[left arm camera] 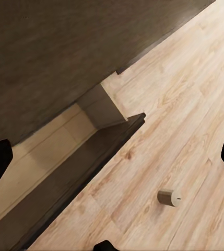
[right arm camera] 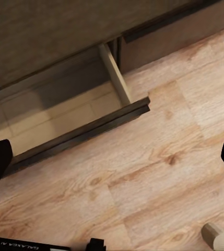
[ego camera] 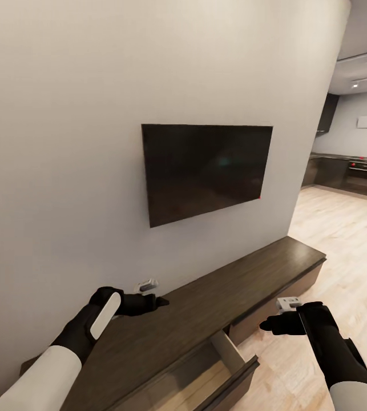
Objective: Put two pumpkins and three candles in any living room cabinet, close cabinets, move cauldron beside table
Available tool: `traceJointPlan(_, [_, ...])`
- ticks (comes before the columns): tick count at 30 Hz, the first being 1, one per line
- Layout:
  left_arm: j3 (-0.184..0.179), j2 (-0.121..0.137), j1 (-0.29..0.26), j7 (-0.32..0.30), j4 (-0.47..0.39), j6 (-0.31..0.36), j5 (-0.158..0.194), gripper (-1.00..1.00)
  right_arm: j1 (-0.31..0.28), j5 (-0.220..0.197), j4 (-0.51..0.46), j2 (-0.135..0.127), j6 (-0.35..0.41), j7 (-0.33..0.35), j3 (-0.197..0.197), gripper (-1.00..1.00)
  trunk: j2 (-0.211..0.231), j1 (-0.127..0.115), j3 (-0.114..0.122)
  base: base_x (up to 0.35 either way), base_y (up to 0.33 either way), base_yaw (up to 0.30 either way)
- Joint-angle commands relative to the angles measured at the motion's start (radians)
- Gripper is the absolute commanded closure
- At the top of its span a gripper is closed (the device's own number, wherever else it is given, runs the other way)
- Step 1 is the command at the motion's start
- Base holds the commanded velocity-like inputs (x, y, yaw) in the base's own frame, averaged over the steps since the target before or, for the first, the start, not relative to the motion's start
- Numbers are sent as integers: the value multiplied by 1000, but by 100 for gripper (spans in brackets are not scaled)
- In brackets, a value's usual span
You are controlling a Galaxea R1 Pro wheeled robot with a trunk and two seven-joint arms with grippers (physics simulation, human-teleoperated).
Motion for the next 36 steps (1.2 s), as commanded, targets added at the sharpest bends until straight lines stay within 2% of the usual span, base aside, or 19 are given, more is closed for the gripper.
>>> traceJointPlan(1, [0,0,0,0,0,0,0,-100,0,0,0,0,0,0,0,-100,0,0,0,174,0,-134])
traceJointPlan(36, [0,0,0,0,1,1,1,-100,0,-2,1,0,0,2,0,-100,0,0,34,9,0,-242])
